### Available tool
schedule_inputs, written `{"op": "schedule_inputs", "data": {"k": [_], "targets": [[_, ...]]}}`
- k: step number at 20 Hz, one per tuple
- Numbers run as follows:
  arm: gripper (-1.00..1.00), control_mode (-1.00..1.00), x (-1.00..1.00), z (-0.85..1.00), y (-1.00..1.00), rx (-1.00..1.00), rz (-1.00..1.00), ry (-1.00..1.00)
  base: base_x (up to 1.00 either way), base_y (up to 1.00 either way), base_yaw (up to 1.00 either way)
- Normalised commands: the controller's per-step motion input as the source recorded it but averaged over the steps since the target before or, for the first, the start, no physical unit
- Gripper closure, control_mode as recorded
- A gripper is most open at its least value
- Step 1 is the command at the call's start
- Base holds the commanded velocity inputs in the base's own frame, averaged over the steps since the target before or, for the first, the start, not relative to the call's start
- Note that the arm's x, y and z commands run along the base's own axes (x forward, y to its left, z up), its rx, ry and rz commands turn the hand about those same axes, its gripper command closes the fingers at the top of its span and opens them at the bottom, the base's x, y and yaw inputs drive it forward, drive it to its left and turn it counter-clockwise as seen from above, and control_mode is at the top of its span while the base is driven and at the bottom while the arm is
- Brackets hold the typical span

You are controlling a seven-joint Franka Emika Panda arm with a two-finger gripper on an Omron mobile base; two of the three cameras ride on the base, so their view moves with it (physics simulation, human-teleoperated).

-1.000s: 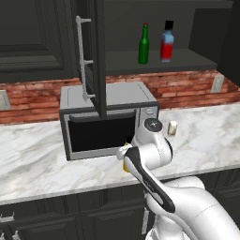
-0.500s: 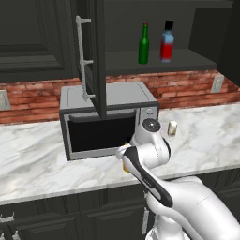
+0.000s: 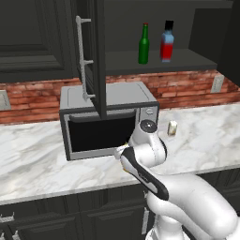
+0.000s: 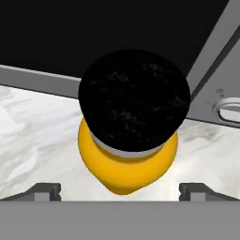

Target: Sort all alcoholic drinks to one cabinet, and non-alcoholic drinks to the other.

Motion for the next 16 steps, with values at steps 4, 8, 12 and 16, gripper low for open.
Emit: {"op": "schedule_inputs", "data": {"k": [4,8,12,16], "targets": [[-1.0,-1.0,0.13,-0.06,0.02,0.0,0.0,0.01,0.0,0.0,0.0],[-1.0,-1.0,0.11,-0.02,0.03,0.0,0.0,0.0,0.0,0.0,0.0],[-1.0,-1.0,0.1,-0.04,0.02,0.0,0.0,0.0,0.0,0.0,0.0],[-1.0,-1.0,0.13,-0.08,0.05,0.0,0.0,0.01,0.0,0.0,0.0]]}}
